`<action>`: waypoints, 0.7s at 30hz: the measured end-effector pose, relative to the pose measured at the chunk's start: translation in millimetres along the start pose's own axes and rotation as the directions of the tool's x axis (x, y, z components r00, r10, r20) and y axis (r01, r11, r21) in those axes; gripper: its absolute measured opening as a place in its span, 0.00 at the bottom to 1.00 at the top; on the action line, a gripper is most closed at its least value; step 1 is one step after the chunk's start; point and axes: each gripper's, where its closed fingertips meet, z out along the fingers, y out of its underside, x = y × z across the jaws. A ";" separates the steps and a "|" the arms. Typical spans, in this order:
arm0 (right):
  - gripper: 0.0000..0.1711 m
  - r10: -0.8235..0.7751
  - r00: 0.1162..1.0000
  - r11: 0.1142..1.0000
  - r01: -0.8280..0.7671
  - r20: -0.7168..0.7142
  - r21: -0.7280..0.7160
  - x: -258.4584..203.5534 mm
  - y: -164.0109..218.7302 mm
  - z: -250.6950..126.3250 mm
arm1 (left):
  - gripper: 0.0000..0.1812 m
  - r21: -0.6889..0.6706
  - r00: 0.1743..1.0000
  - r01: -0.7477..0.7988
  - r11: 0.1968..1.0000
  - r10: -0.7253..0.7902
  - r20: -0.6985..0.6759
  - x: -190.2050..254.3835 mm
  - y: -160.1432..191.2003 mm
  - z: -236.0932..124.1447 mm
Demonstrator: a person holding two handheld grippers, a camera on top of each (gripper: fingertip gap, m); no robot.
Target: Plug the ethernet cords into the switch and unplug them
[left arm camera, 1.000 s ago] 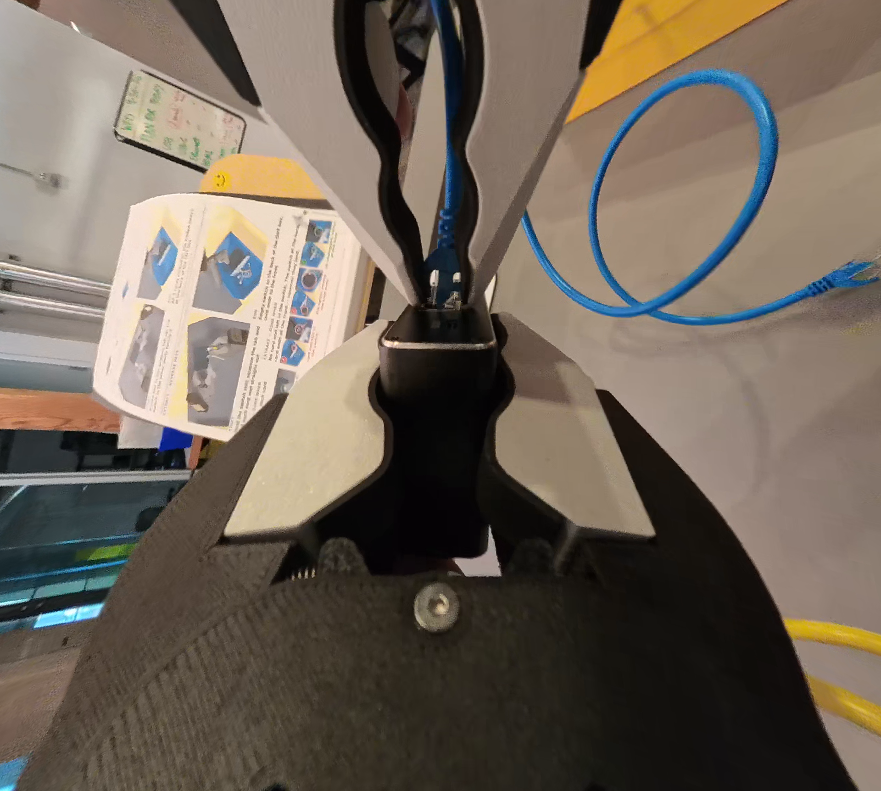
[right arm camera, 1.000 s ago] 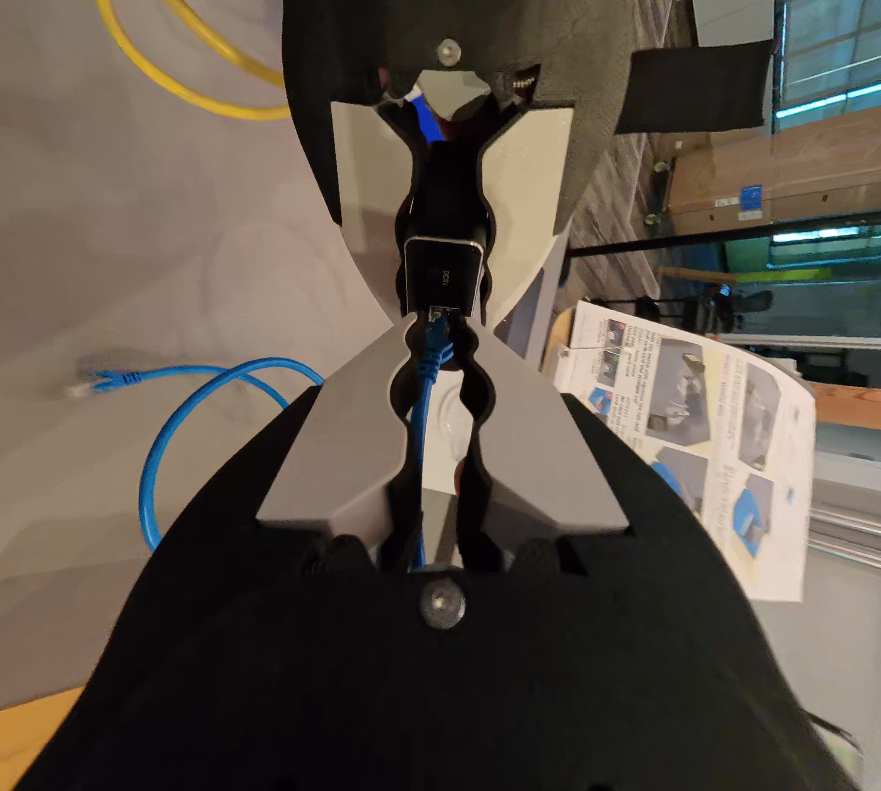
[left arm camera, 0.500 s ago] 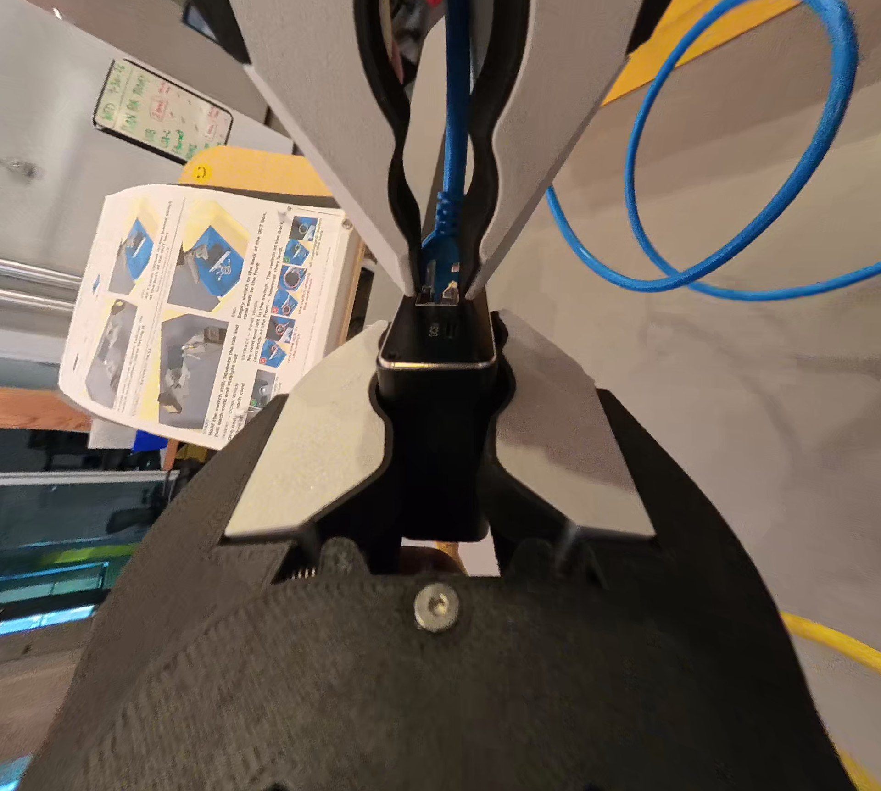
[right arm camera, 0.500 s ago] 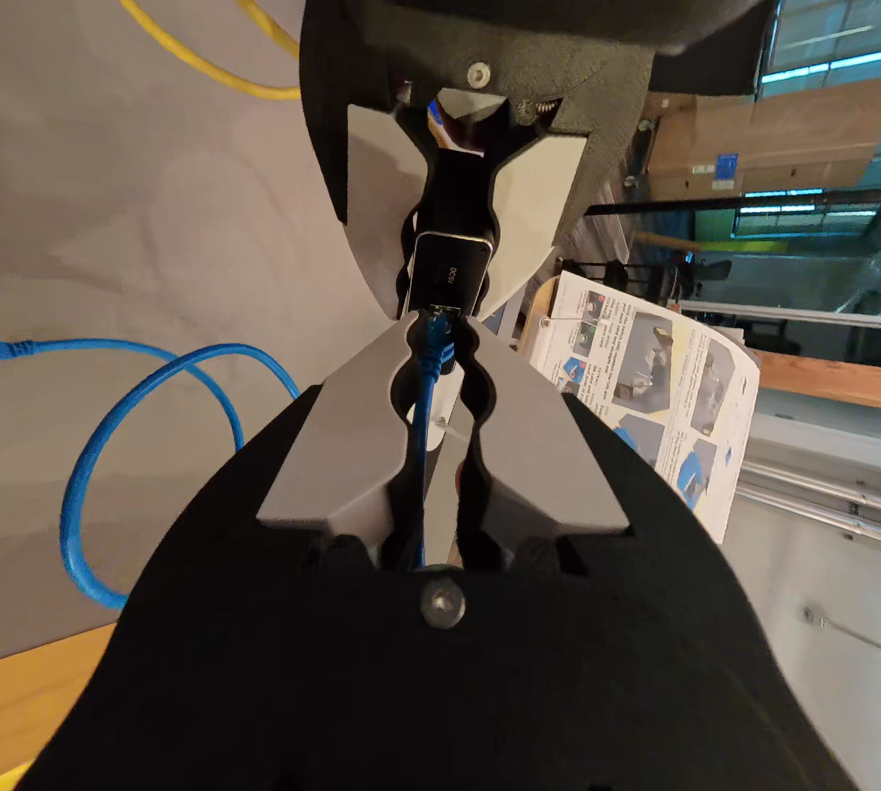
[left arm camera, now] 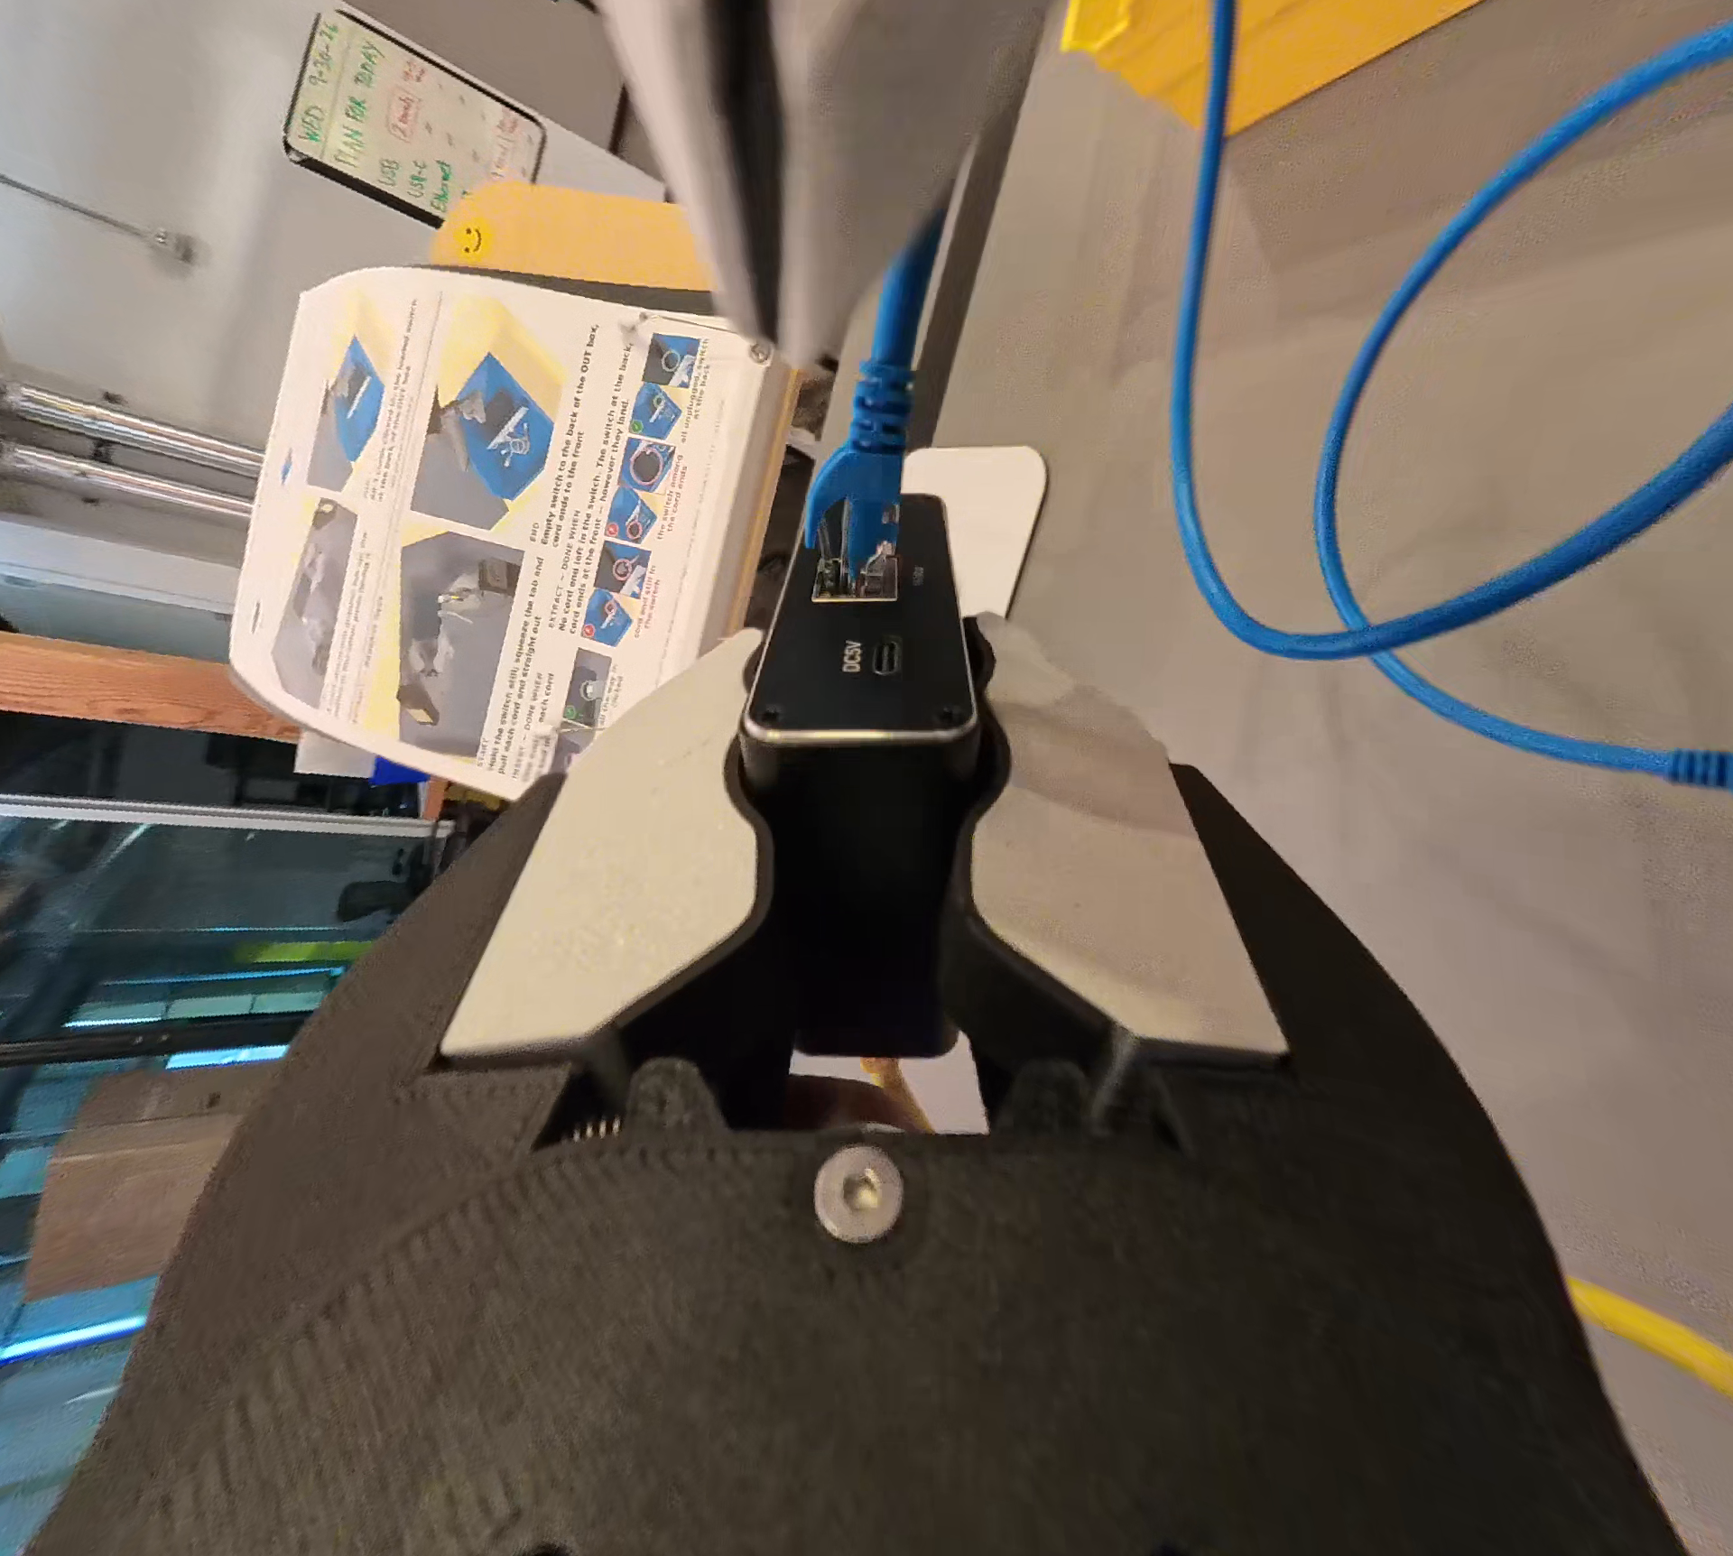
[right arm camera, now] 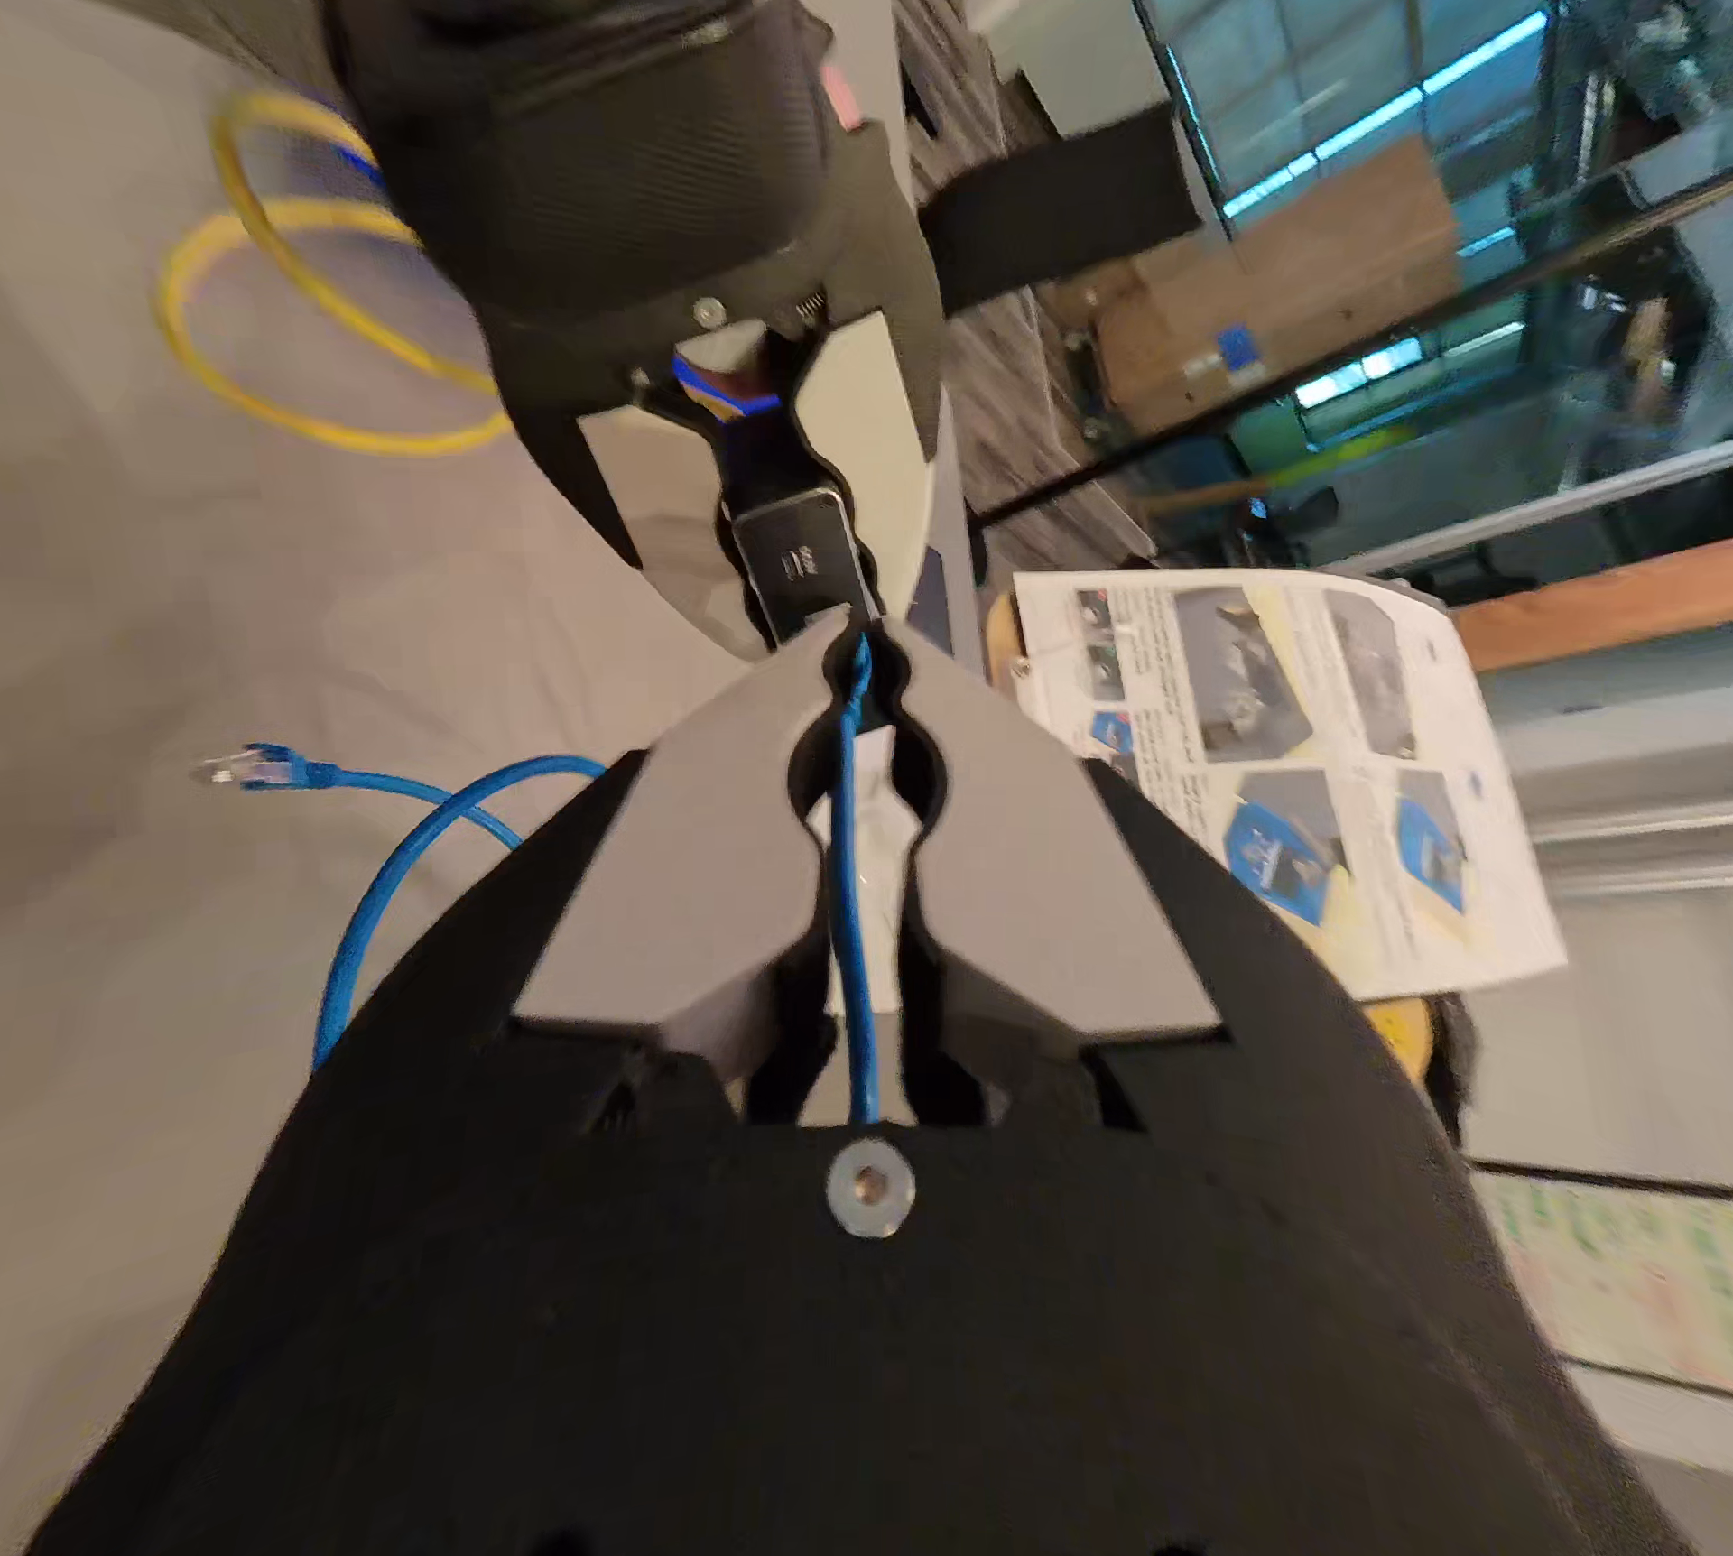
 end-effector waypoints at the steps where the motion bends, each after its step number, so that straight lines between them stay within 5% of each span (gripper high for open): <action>1: 0.11 -0.020 1.000 0.999 0.019 -0.006 -0.039 0.8 4.3 0.9 | 0.20 -0.015 1.000 -0.021 1.000 0.021 -0.003 1.6 -0.3 0.5; 2: 0.17 -0.048 0.999 0.995 0.047 -0.015 -0.087 0.7 9.1 3.4 | 0.20 -0.021 0.999 -0.036 0.999 0.036 -0.010 3.9 -2.1 0.2; 9: 0.08 -0.243 0.970 0.938 0.234 -0.004 -0.254 -5.2 28.3 22.6 | 0.20 -0.012 0.999 -0.049 0.999 0.050 0.019 1.0 -14.9 -9.0; 21: 0.05 -0.380 0.922 0.905 0.388 0.077 -0.174 -9.5 22.3 20.9 | 0.20 0.022 0.997 -0.075 0.997 0.075 0.019 3.0 -22.2 -13.5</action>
